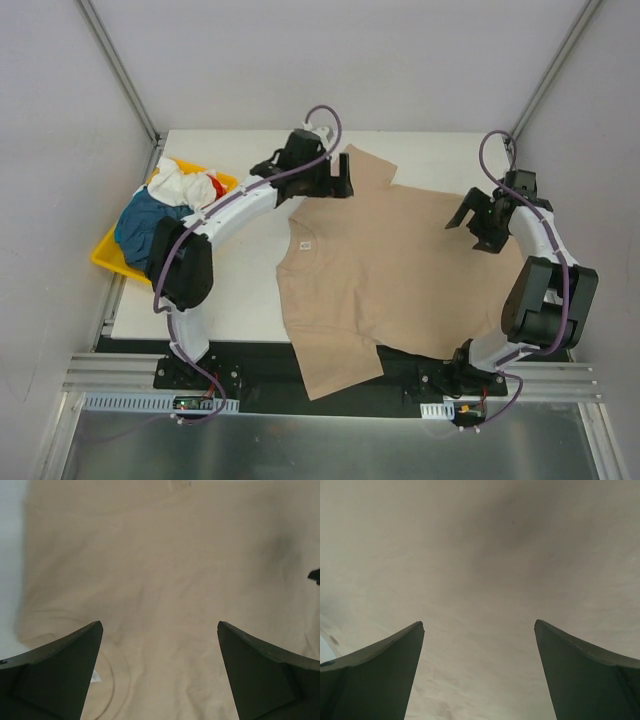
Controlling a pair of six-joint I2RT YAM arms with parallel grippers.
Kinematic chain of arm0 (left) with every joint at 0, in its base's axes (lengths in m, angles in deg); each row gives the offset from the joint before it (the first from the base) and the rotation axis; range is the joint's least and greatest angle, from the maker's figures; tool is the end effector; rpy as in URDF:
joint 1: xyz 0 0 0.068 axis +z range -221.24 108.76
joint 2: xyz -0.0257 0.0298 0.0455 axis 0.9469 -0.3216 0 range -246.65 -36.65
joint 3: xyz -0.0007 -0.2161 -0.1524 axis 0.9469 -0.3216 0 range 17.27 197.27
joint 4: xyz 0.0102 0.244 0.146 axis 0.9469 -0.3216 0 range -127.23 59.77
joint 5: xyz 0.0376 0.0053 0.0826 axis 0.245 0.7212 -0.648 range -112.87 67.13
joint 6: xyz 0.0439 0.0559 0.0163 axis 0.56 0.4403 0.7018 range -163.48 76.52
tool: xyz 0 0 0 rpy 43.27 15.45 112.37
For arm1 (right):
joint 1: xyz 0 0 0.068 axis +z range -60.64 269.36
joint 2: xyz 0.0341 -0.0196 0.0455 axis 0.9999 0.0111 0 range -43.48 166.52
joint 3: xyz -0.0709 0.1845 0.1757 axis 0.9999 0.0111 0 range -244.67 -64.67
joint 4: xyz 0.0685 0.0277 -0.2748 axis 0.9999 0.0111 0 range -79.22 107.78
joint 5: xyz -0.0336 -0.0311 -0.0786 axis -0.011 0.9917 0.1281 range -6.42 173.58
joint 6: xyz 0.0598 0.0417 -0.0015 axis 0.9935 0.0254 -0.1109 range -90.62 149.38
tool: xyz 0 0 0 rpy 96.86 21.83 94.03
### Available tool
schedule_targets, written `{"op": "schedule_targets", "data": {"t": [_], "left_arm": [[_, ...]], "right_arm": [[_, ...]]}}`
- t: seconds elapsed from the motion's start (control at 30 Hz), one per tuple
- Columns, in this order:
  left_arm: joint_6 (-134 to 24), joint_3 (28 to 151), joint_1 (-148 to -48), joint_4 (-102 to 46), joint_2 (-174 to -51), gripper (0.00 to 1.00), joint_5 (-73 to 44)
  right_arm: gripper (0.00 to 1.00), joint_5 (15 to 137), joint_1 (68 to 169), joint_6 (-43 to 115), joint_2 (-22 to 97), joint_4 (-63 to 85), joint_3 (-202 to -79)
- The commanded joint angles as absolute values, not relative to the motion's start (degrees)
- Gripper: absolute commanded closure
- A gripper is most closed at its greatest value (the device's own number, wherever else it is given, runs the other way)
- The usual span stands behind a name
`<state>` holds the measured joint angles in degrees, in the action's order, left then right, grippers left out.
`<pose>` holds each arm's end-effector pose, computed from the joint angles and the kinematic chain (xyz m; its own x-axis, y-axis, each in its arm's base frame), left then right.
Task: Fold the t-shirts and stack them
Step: Flatten out the tshirt
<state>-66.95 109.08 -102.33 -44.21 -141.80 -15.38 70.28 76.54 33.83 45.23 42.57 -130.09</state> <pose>0.4086 -0.2556 0.2946 -0.6038 -0.0970 -0.7912 0.4041 0.8183 -0.4087 0.3558 -0.0668 0.2083 -0.7903 0.2573 -0.5561 0.1493 0.9611 0.2325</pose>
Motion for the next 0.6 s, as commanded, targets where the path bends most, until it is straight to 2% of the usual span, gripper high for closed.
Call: {"op": "schedule_targets", "data": {"t": [0.0,0.27,0.57], "left_arm": [[-71.60,106.48,-105.34,-44.65,-145.89,0.01,-10.48],[-74.86,103.85,-105.34,-45.08,-152.75,0.01,-8.98],[-75.04,103.23,-99.20,-47.19,-157.32,0.01,-10.74]], "right_arm": [[0.03,71.71,77.23,34.48,43.97,43.21,-127.69],[0.03,72.59,78.81,34.22,47.92,43.21,-127.24],[0.03,75.23,83.55,32.90,58.99,46.19,-136.37]]}}
